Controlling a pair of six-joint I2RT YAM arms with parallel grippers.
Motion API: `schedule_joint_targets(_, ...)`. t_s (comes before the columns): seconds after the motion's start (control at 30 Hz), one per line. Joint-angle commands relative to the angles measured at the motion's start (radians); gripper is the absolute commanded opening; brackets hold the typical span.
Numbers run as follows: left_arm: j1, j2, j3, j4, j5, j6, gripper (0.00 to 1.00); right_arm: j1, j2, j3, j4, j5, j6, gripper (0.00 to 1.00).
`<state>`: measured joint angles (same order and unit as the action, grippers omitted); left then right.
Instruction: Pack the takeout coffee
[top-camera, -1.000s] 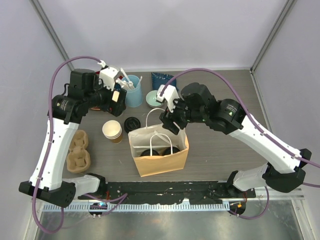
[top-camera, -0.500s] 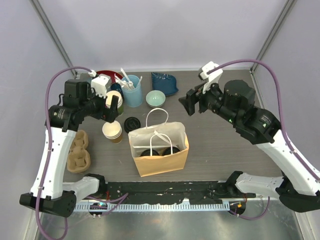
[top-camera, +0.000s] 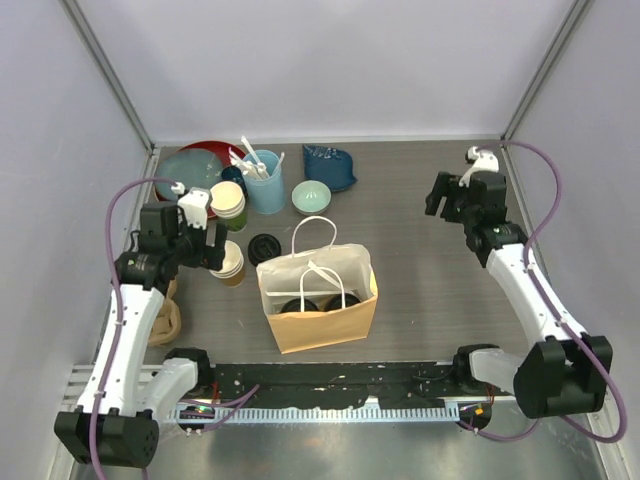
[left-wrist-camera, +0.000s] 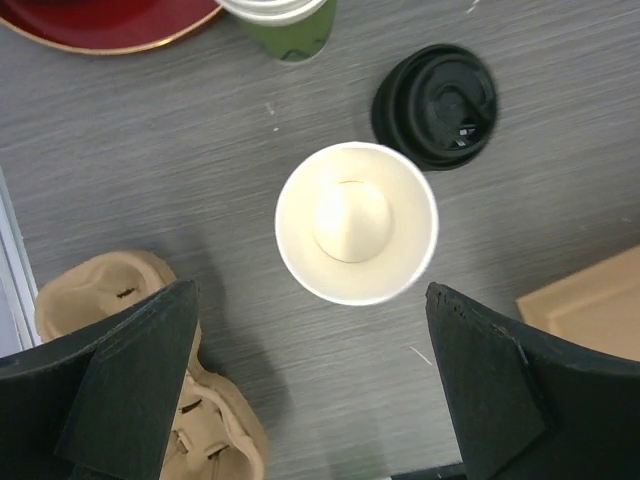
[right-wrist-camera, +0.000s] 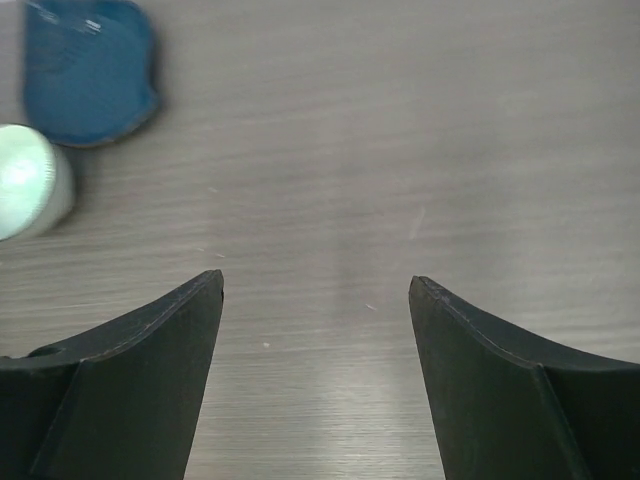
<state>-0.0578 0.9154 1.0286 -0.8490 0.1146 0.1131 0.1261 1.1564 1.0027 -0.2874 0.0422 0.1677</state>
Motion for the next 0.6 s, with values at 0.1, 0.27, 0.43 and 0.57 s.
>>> schedule_joint_targets(0.1, 0.007, -0.004, -0.240, 0.467, -0.107, -0.003, 1.00, -0.100, 0.031, -0.347, 0.516, 0.044, 0.121, 0.80)
schedule_joint_targets(0.27, 0.007, 0.022, -0.442, 0.788, -0.151, -0.032, 1.00, -0.102, 0.081, -0.518, 0.747, 0.131, 0.079, 0.79)
schedule_joint_targets(0.43, 0.009, 0.063, -0.639, 1.267, -0.174, -0.082, 1.00, -0.100, 0.115, -0.556, 0.818, 0.142, 0.016, 0.78)
schedule_joint_targets(0.57, 0.009, 0.079, -0.749, 1.462, -0.231, -0.104, 1.00, -0.102, 0.111, -0.691, 1.002, 0.168, 0.007, 0.77)
